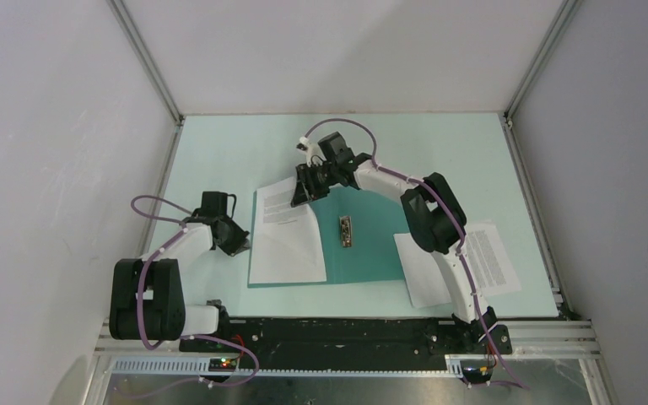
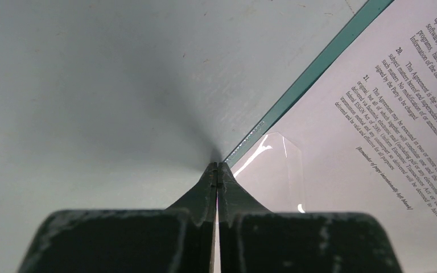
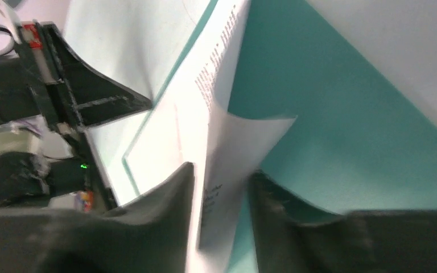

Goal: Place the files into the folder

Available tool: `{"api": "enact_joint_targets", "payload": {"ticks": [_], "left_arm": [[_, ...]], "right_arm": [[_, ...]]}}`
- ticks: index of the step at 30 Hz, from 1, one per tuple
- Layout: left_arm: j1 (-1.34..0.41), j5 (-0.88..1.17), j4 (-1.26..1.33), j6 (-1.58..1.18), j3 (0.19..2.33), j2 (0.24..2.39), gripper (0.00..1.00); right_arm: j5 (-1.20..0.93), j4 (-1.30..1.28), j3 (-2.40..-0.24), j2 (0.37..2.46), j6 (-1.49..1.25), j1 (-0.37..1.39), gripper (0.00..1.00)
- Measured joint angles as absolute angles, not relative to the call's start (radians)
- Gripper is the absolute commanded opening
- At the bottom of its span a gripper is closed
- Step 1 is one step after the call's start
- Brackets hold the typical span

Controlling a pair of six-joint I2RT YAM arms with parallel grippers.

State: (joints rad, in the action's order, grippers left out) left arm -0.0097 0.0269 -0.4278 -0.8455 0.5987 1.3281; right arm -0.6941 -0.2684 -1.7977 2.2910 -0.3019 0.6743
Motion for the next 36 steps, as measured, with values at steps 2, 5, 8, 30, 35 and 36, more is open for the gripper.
{"api": "enact_joint_targets", "payload": {"ticks": [2,5,8,30,35,36], "left_arm": [[-0.01,0.027,-0.427,-0.844,0.599,1.327,0.02],[-0.01,0.026,-0.43,-0.833,0.599,1.321,0.07],[-0.01,0.019,-0.454,-0.818,0.599,1.299,0.13],[-0.218,-0.027,-0.513,-0.757,0.803,1.287,0.21],[-0.212,-0.047,-0.519,-0.751,0.826,1.331,0.14],[-0.208,-0.05,-0.519,-0.751,0.833,1.344,0.13]], "right_arm": [[-0.673,-0.283,-1.798,2.291,-0.291,0.677,0.69],[-0.622,-0.318,-1.799,2.29,-0.274,0.683,0.83],[-0.534,-0.369,-1.799,2.277,-0.266,0.691,0.86],[0.067,-0.584,-1.905,2.236,-0.408,0.751,0.35],[0.082,-0.622,-1.995,2.347,-0.409,0.757,0.29],[0.085,-0.629,-2.009,2.362,-0.409,0.757,0.28]]}}
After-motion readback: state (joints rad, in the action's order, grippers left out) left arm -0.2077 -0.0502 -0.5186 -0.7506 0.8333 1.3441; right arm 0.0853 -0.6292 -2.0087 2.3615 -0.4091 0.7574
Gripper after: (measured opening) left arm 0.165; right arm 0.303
